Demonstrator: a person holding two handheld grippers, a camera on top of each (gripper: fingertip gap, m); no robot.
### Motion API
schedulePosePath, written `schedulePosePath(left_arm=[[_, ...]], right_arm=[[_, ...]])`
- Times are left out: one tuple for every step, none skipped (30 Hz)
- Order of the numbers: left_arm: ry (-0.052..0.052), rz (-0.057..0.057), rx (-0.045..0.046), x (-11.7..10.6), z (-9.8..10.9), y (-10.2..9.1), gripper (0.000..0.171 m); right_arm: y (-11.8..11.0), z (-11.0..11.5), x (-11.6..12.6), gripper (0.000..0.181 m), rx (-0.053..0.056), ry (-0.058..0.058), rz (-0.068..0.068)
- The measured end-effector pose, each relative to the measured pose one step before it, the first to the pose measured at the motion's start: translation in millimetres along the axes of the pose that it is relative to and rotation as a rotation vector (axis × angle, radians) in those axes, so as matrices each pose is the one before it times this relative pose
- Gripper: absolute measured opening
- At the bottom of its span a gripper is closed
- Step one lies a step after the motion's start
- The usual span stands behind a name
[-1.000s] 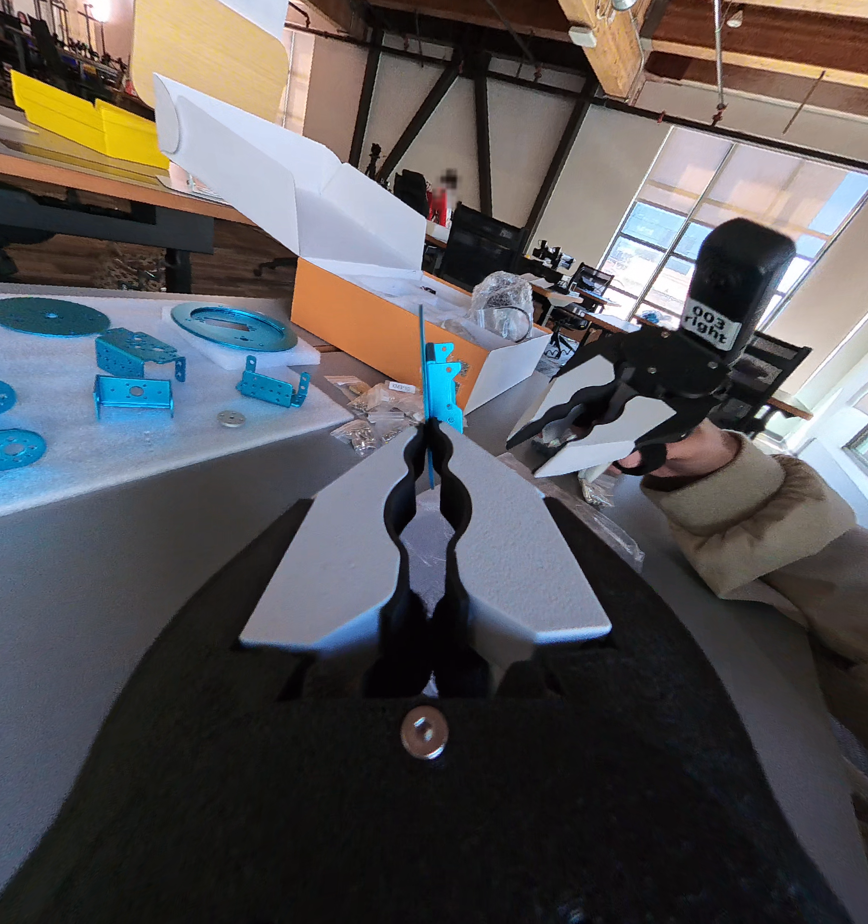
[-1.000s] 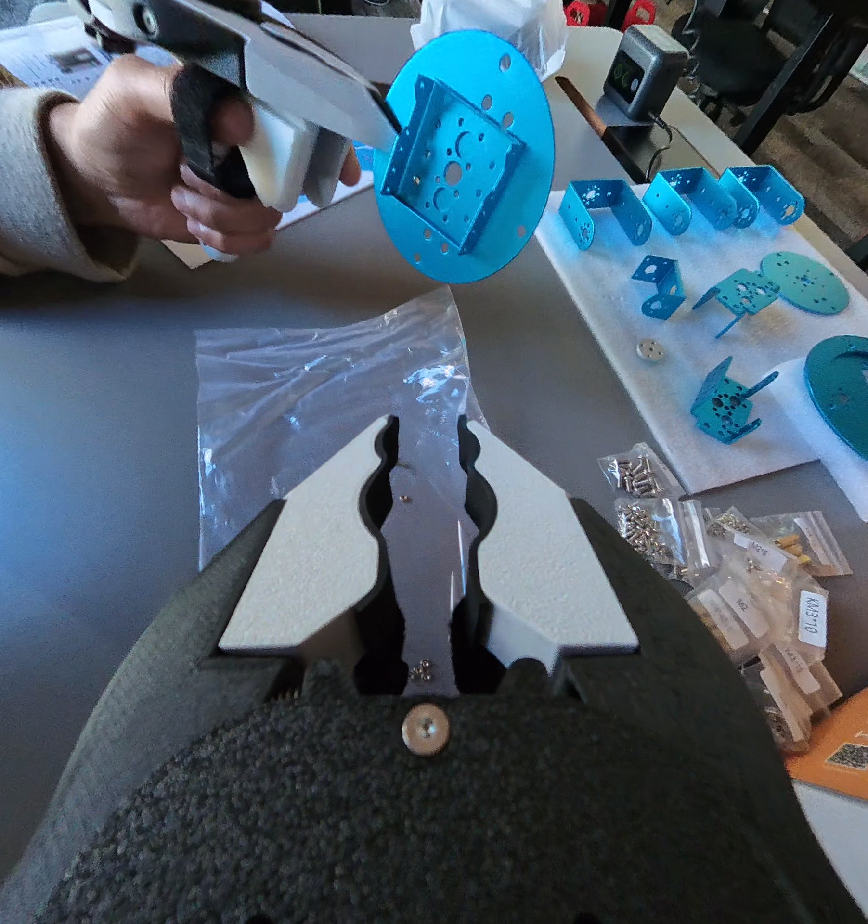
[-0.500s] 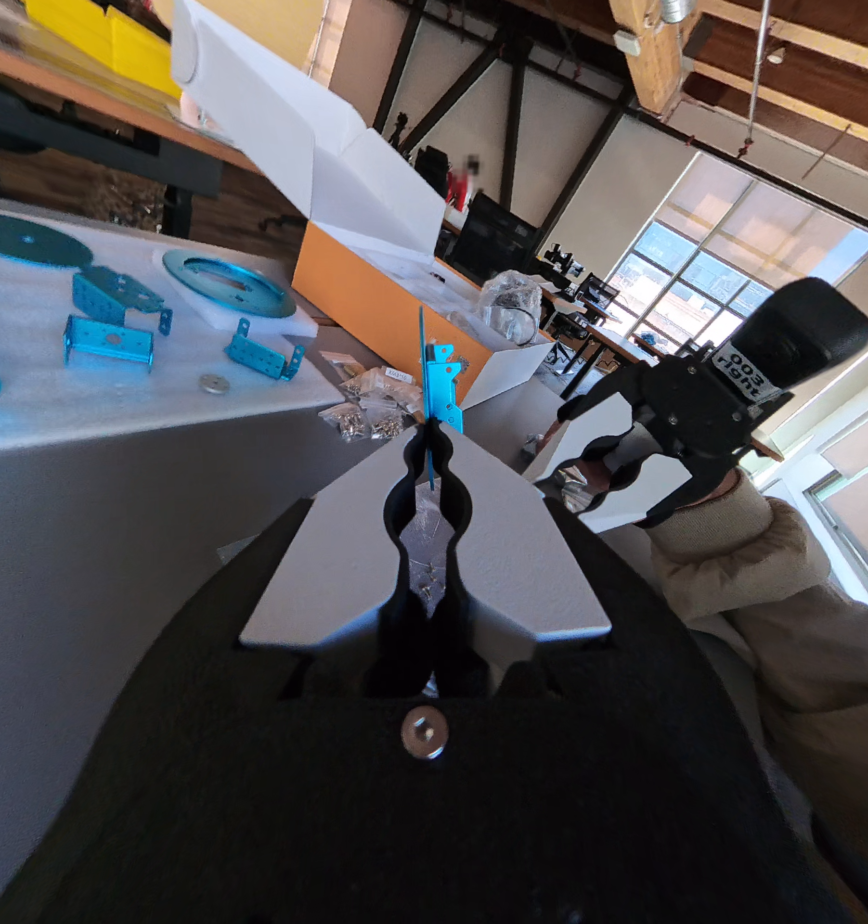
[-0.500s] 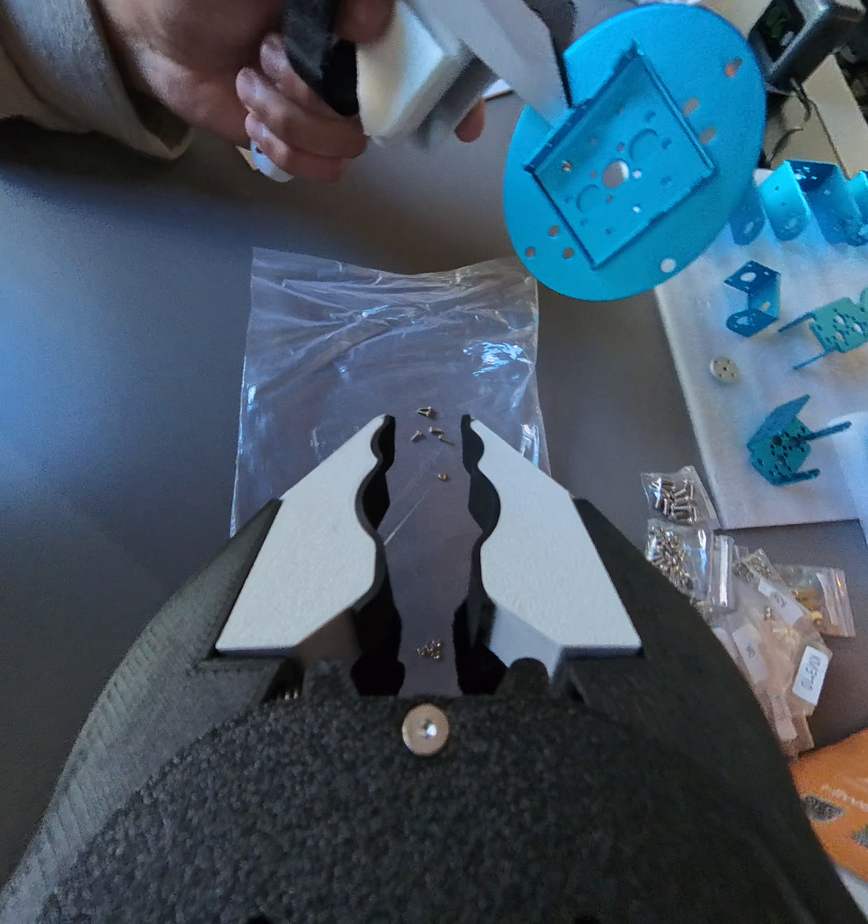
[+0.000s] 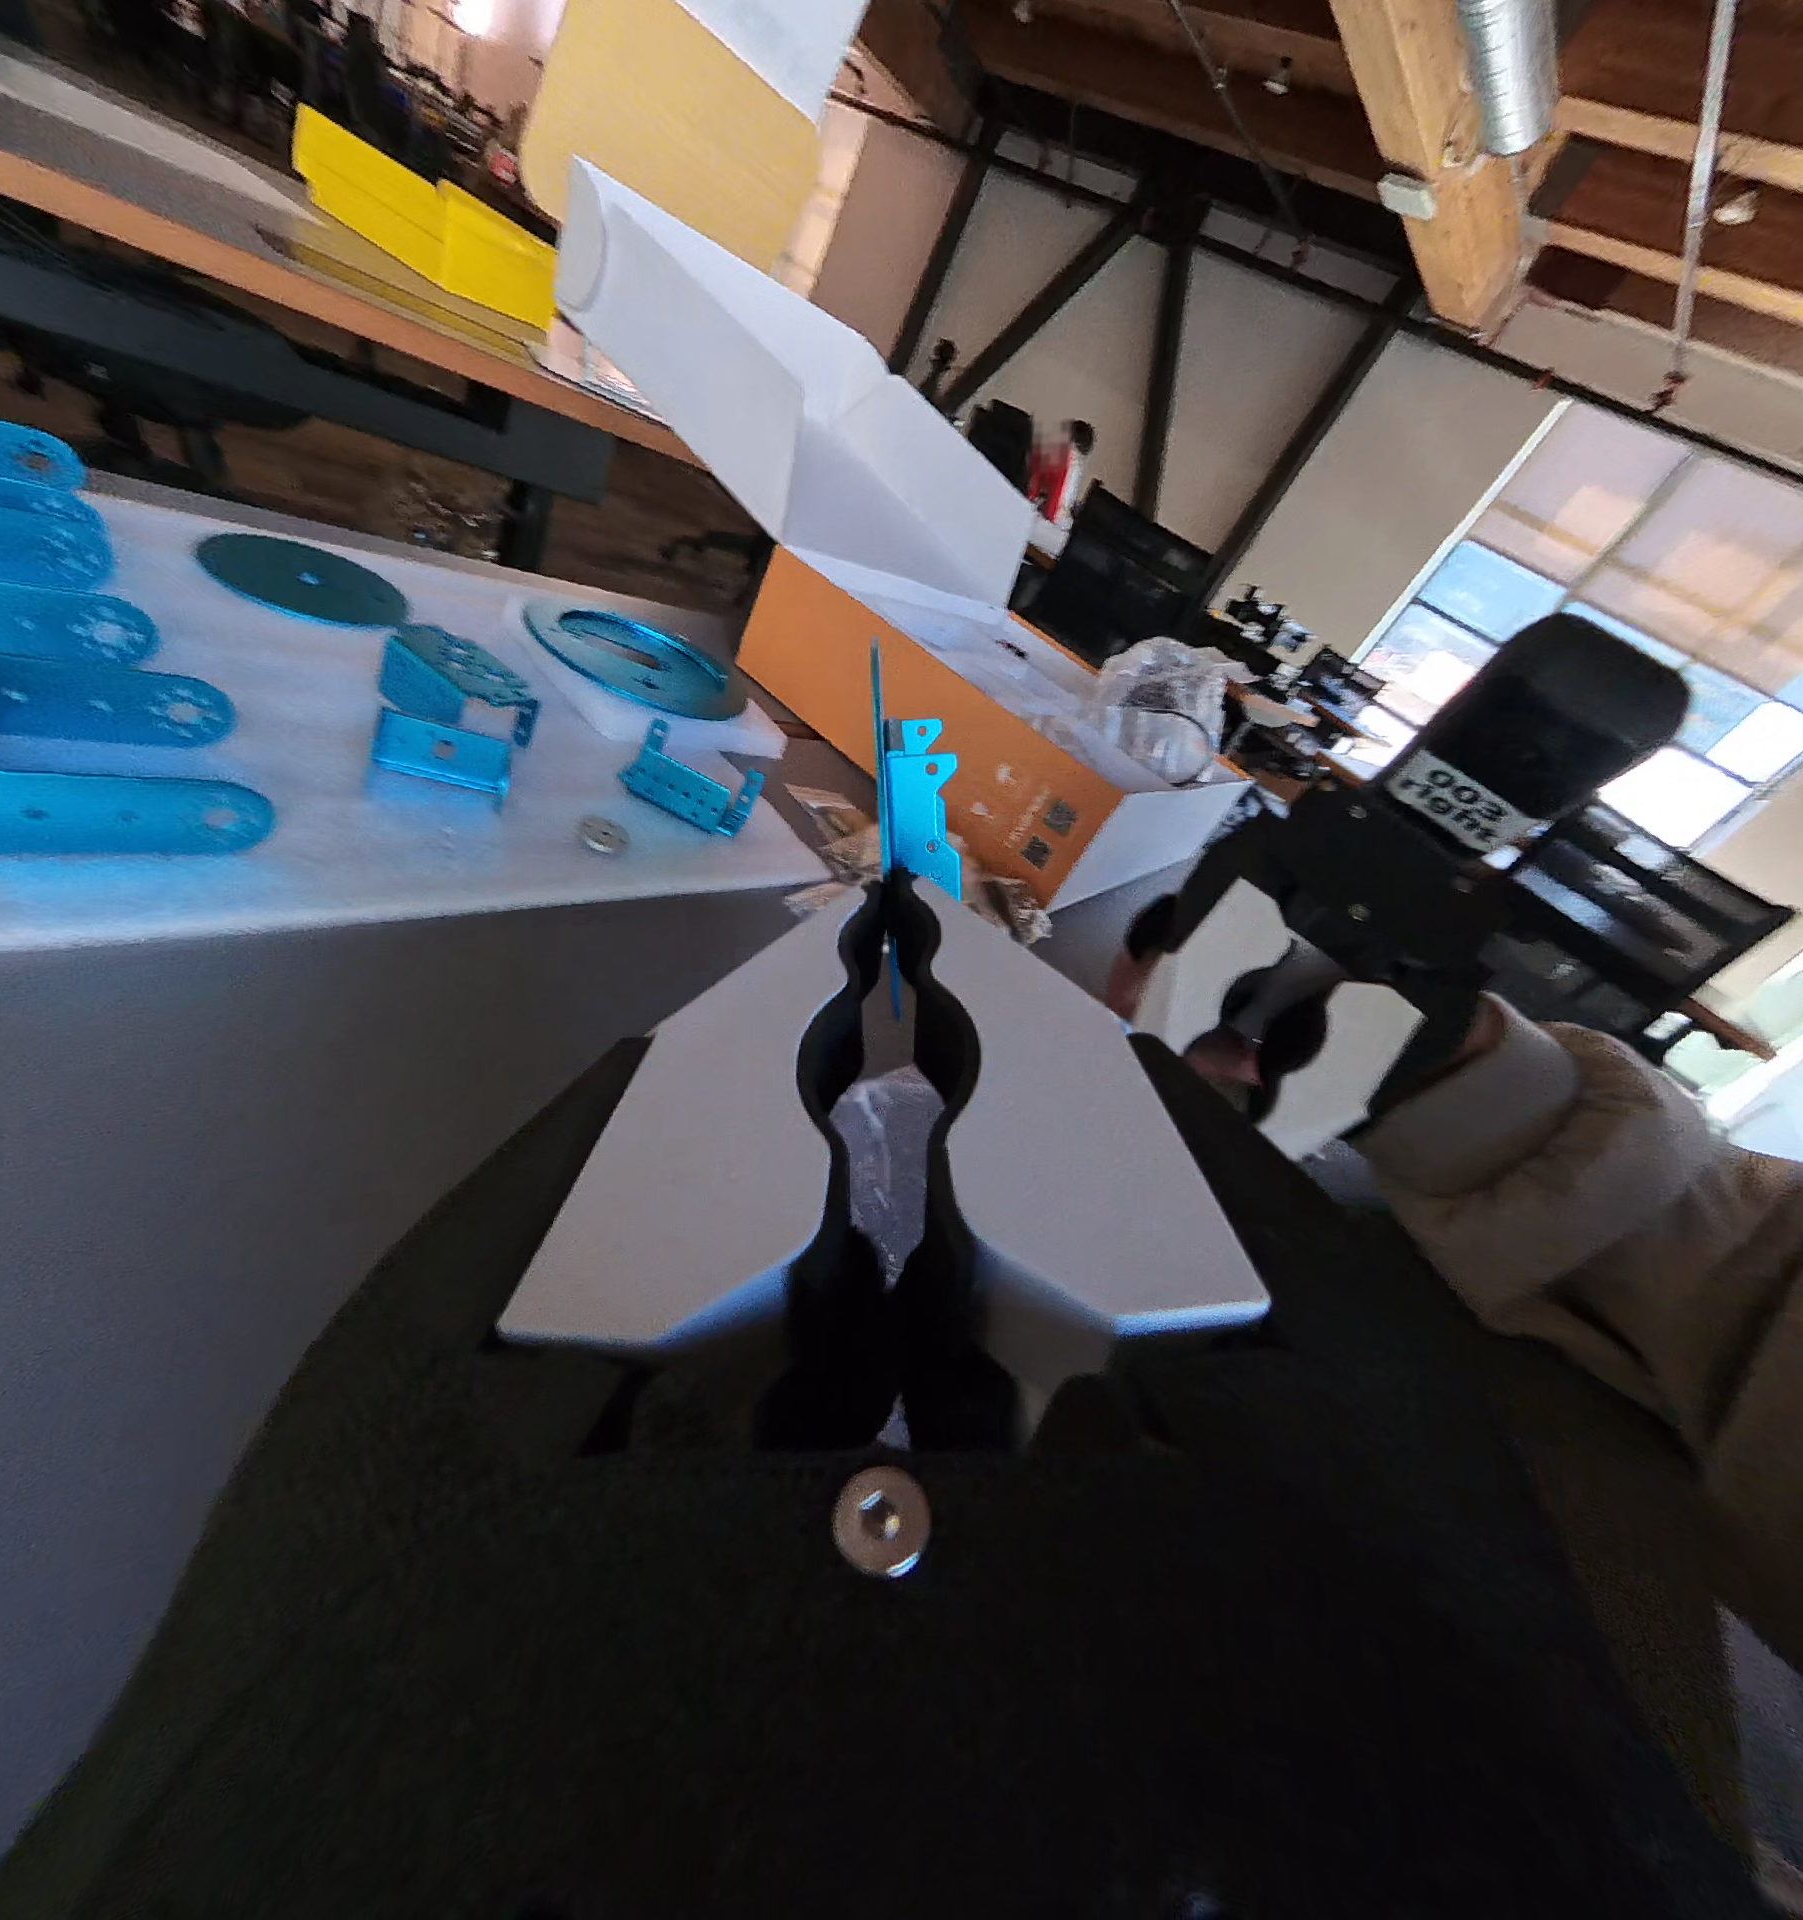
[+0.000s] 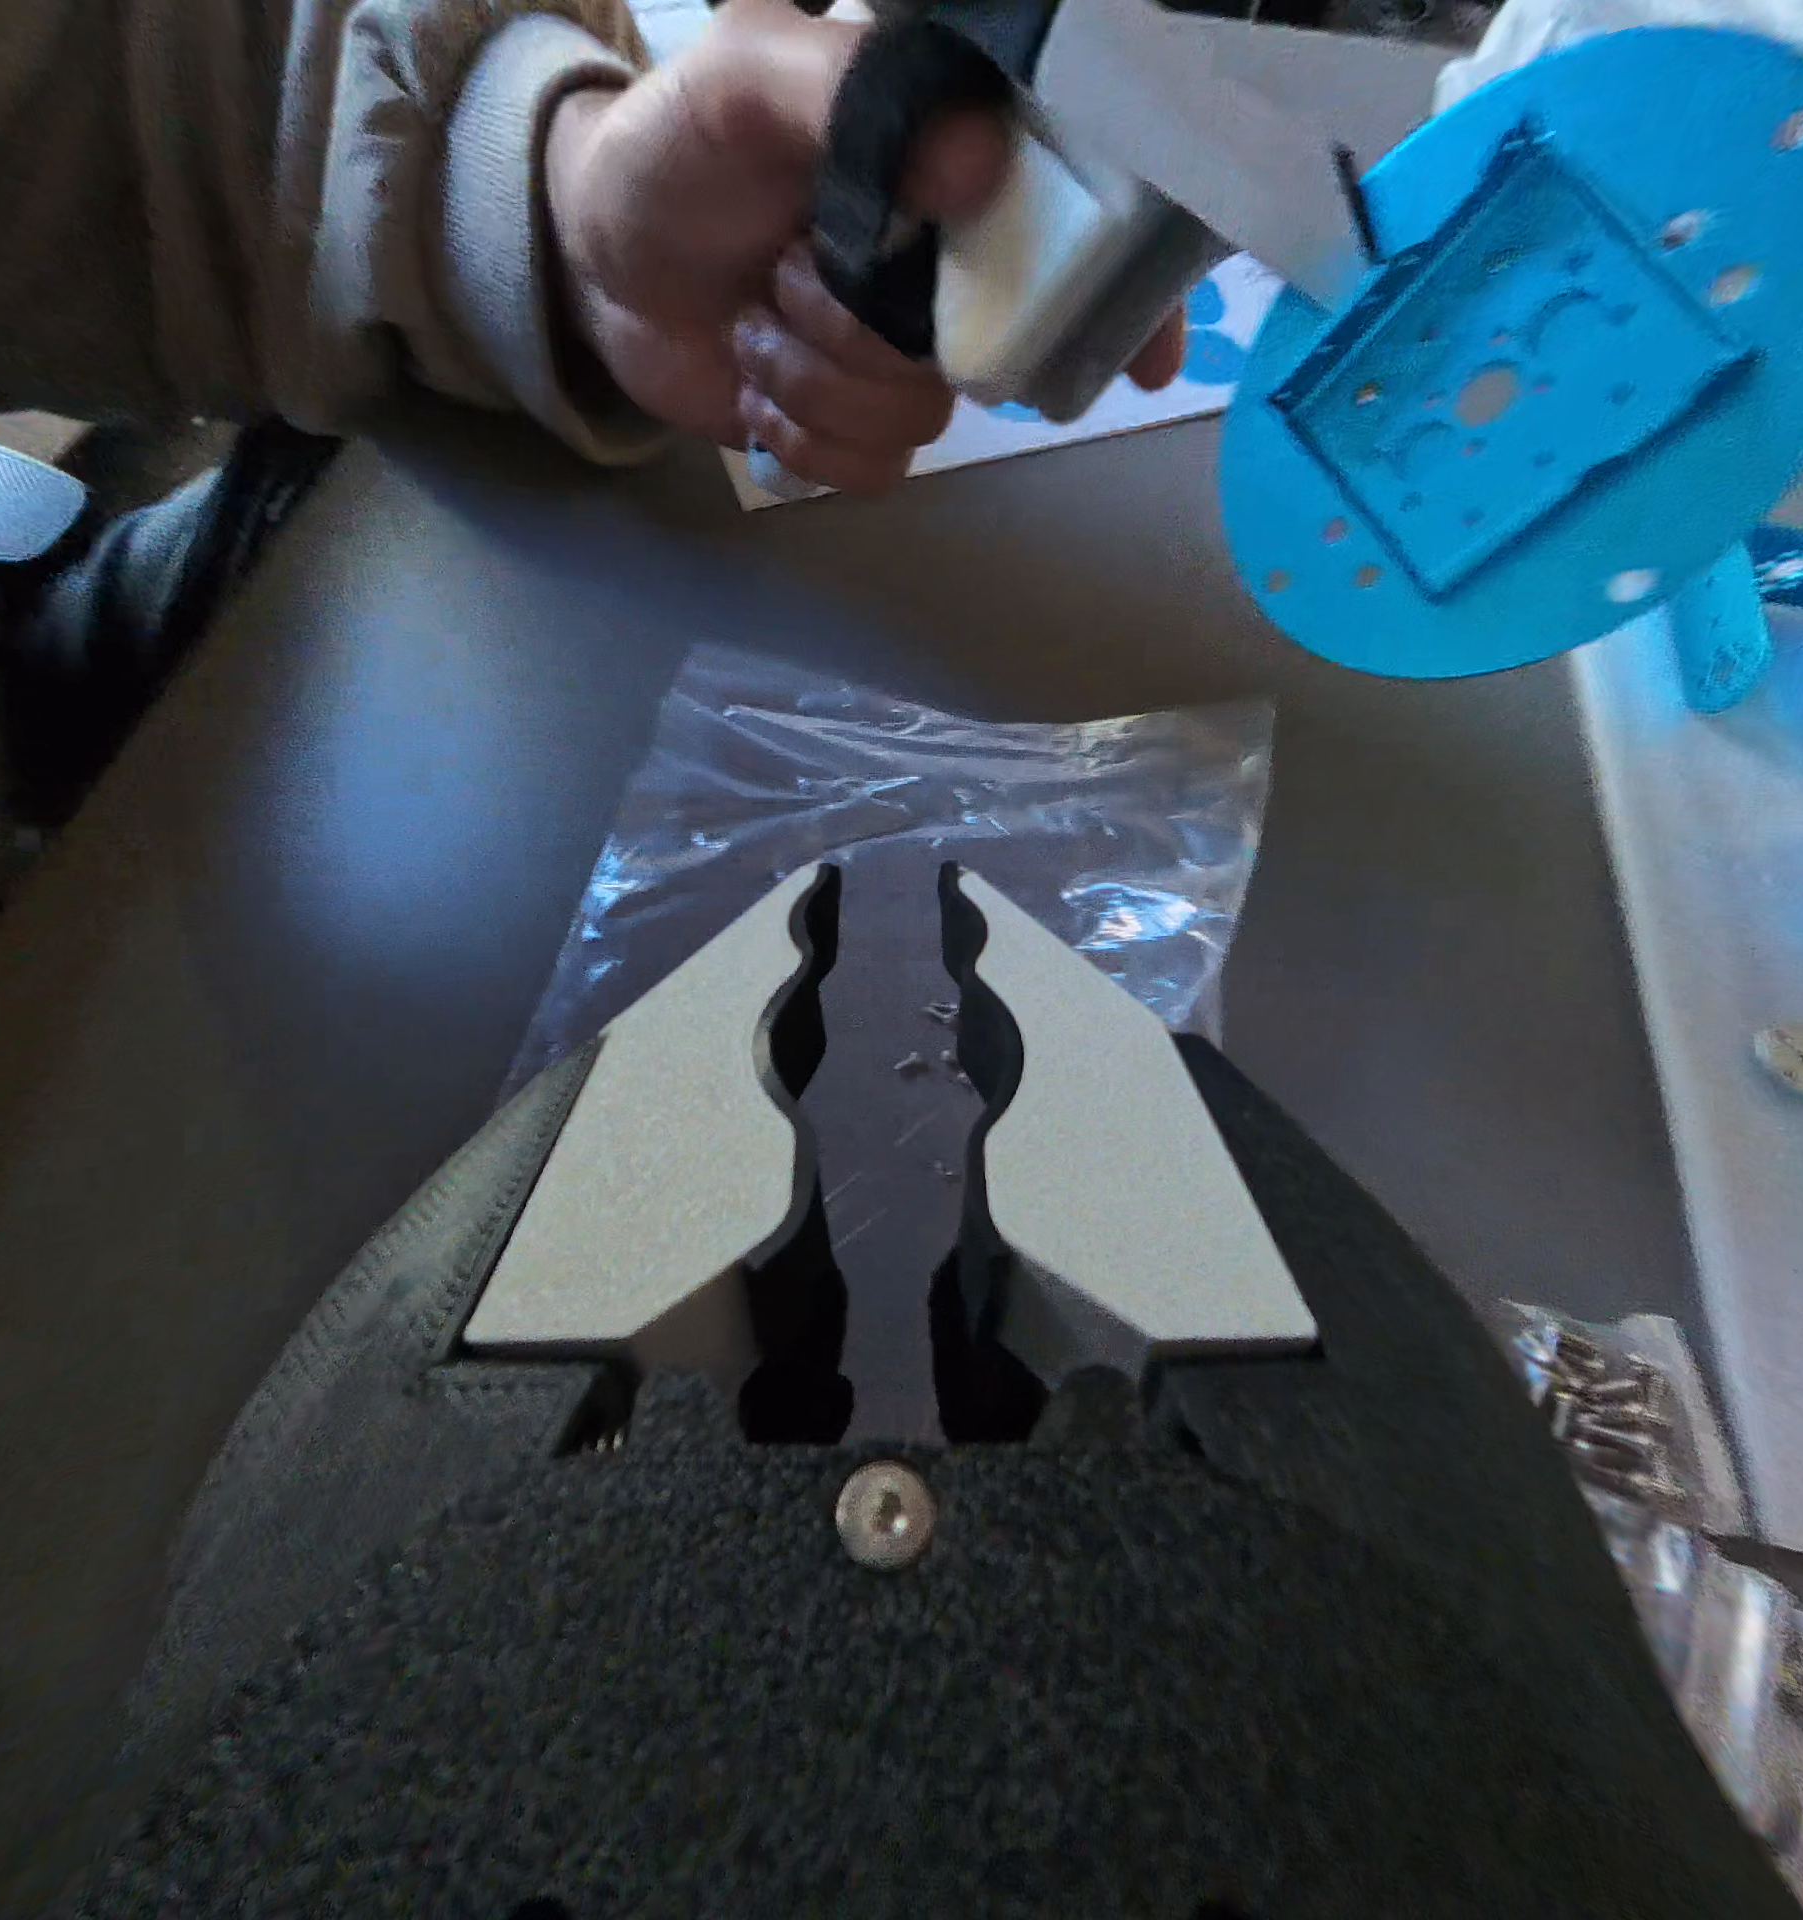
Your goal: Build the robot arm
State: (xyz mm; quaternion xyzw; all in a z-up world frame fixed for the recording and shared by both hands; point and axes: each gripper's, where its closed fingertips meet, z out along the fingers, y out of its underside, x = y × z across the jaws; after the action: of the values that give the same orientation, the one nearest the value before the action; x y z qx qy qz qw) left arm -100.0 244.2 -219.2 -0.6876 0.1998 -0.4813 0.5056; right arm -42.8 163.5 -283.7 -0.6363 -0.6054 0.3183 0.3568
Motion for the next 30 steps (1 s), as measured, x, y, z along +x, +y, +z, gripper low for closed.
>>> schedulePosePath(left_arm=[[-0.0246,0.0086,0.00006,-2.41,1.51,-0.91,0.0],[-0.0033,-0.0027,-0.0039,1.17,2.34,-0.51,0.0],[0.0133,-0.0041,-0.00112,4.59,2.64,-1.32,0.0],[0.0141,0.0019,0.00163,5.31,2.64,-1.24,0.0],[0.0124,0.0022,-0.00341,4.83,2.48,0.71,0.0],[0.0164,-0.0025,-0.0073,4.45,1.99,2.52,0.0],[0.0216,-0.0005,-0.00079,3.86,1.07,3.31,0.0],[0.0167,0.0081,0.00616,2.16,0.09,3.85,0.0],[0.0085,0.0119,0.00133,0.53,-0.61,4.62,0.0],[0.0135,-0.0006,-0.01421,1.17,-1.07,5.73,0.0],[0.0237,-0.0201,-0.01656,2.56,-1.88,3.98,0.0],[0.0217,-0.0259,-0.00171,2.39,-2.96,0.39,0.0],[0.0144,-0.0142,0.00749,1.24,-2.95,-1.7,0.0],[0.0059,0.0049,0.00326,-0.23,-2.21,-2.05,0.0],[-0.0069,0.0261,-0.00049,-2.35,-0.99,-1.8,0.0],[-0.0179,0.0432,-0.00358,-4.32,-0.28,-0.78,0.0],[-0.0231,0.0417,-0.01115,-5.02,0.33,1.43,0.0],[-0.0175,0.0165,-0.01386,-4.14,0.38,2.74,0.0],[0.0008,-0.0153,-0.01292,-1.47,0.51,3.03,0.0],[0.0108,-0.0343,-0.01117,0.22,0.52,2.67,0.0],[0.0068,-0.0358,-0.00499,-0.28,0.3,1.5,0.0],[0.0038,-0.0248,-0.00292,-0.74,0.07,0.74,0.0],[-0.0009,-0.0109,-0.00831,-1.51,0.17,0.97,0.0],[-0.0121,-0.0008,-0.00951,-3.01,0.16,0.73,0.0],[-0.0182,0.0024,-0.00736,-3.97,0.11,0.72,0.0],[-0.0119,-0.0022,-0.00847,-3.15,0.32,1.1,0.0],[-0.0017,-0.0105,-0.00903,-1.57,0.67,1.56,0.0],[0.0052,-0.0126,-0.00722,-0.12,0.61,1.6,0.0],[0.0057,-0.0064,-0.00578,0.51,0.59,1.52,0.0],[0.002,0.0017,-0.00571,0.5,0.48,1.34,0.0]], right_arm=[[1.52,1.87,-2.28,0.019,-0.0154,-0.0129,0.0136],[0.09,2.1,-3.04,0.02,0.0017,-0.0143,0.0077],[1.46,2.41,-4.64,0.021,-0.0071,-0.0173,-0.0027],[4.84,2.31,-2.64,0.022,-0.0318,-0.0034,-0.0157],[6.78,1.76,0.58,0.024,-0.048,0.0191,-0.0293],[6.69,0.98,1.21,0.027,-0.0488,0.0241,-0.0363],[4.17,0.32,-0.17,0.028,-0.0312,0.0151,-0.032],[1.74,-0.76,0.11,0.027,-0.0165,0.0131,-0.0238],[-0.14,-1.47,0.16,0.026,-0.0045,0.0104,-0.0149],[-0.53,-1.65,-0.75,0.026,-0.0041,0.0,-0.01],[-0.44,-1.93,0.18,0.025,-0.0072,0.0017,-0.0073],[-1.32,-2.12,0.66,0.025,-0.0004,0.0026,-0.0058],[-1.36,-2.08,0.12,0.024,0.0007,-0.0022,-0.0032],[-1.71,-1.82,-0.33,0.023,0.005,-0.0057,0.0002],[-1.22,-1.0,-0.03,0.021,0.0052,-0.0043,0.0006],[0.53,0.39,-0.58,0.019,-0.0032,-0.0088,-0.0017],[2.86,1.85,-1.95,0.018,-0.0167,-0.0169,-0.0049],[4.29,3.31,-1.46,0.018,-0.0239,-0.0131,-0.0094],[4.7,4.16,0.55,0.016,-0.0262,0.0007,-0.0128],[5.92,4.14,1.36,0.015,-0.0368,0.0065,-0.0191],[3.92,2.72,4.12,0.01,-0.0327,0.0247,-0.0227],[1.01,0.96,4.35,0.008,-0.0143,0.0291,-0.0194],[0.03,0.0,1.47,0.006,-0.0066,0.0092,-0.0156],[0.71,-0.15,2.76,0.005,-0.0072,0.0126,-0.0067],[3.45,0.24,3.86,0.006,-0.0226,0.0141,-0.003],[5.42,1.23,1.89,0.008,-0.0356,-0.003,0.0025],[4.06,1.4,0.81,0.009,-0.0249,-0.0108,0.0137],[1.85,1.08,-1.54,0.01,-0.0089,-0.0235,0.0172],[-0.14,0.67,-4.56,0.01,0.0077,-0.0352,0.018],[-0.74,0.82,-2.86,0.01,0.0122,-0.0184,0.0104]])
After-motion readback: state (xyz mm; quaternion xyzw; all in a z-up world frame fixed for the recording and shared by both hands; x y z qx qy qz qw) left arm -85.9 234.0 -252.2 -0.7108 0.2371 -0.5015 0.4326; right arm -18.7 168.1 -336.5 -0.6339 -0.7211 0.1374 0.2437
